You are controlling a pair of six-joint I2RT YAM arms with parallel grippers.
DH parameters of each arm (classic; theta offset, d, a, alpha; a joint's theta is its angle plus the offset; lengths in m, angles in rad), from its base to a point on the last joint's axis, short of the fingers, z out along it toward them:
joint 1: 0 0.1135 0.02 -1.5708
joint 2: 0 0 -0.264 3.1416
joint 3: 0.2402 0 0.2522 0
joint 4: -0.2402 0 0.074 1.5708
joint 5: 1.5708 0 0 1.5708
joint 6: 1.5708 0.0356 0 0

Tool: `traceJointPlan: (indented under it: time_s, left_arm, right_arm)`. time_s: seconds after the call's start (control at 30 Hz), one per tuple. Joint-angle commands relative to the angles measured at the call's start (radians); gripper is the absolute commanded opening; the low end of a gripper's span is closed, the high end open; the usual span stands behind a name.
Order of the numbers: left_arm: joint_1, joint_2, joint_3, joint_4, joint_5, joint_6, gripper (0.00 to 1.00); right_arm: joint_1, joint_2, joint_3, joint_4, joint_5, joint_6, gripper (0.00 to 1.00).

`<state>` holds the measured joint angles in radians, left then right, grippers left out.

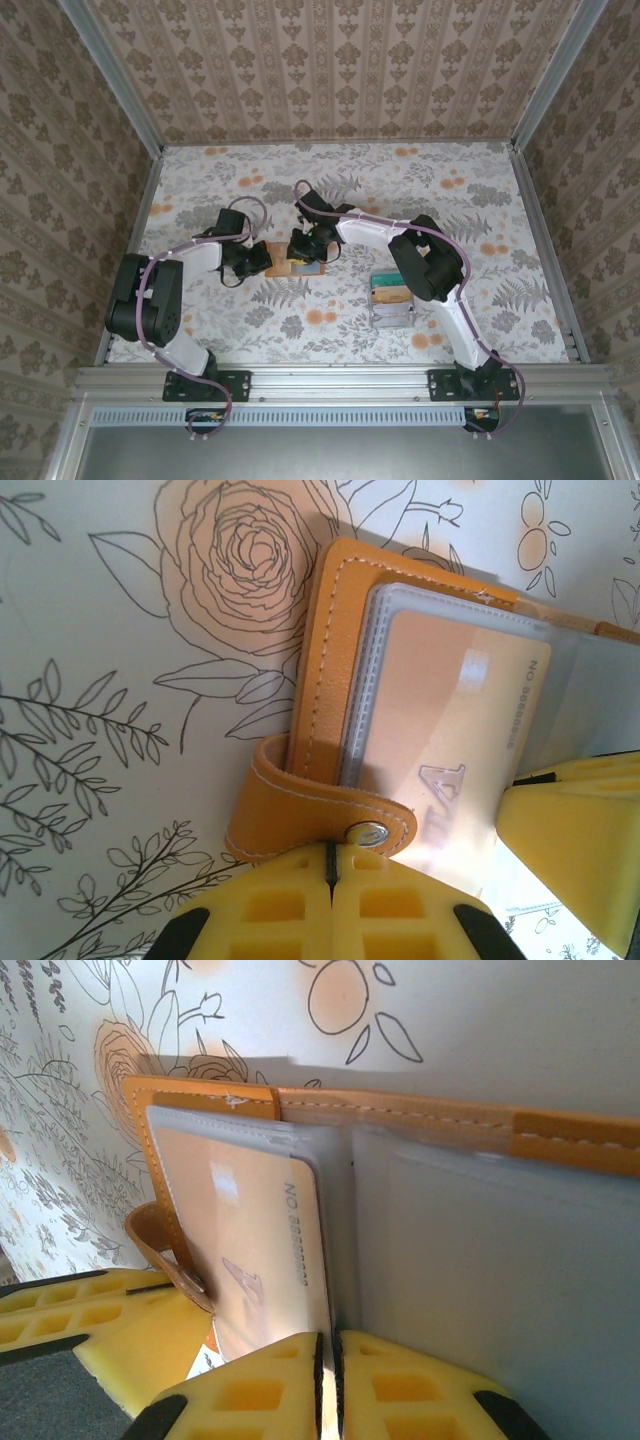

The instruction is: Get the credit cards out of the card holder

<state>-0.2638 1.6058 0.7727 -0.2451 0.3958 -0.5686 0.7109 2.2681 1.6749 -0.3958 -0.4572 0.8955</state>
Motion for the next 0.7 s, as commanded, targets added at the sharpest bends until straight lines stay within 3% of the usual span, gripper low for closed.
traceJointPlan:
  time_s: [0.0, 0.1, 0.67]
  left_arm:
    - [-0.020, 0.046, -0.019, -0.029, -0.001, -0.011, 0.00]
    - [-0.021, 0.046, -0.019, -0.026, 0.006, -0.011, 0.00]
    - [0.011, -0.013, -0.013, -0.054, -0.012, -0.022, 0.00]
  right_arm:
    - [0.012, 0.026, 0.000, 0.052, -0.055, 0.019, 0.11]
    - [0.009, 0.022, -0.006, 0.064, -0.061, 0.020, 0.00]
    - [-0.037, -0.118, -0.135, 0.089, 0.008, 0.001, 0.00]
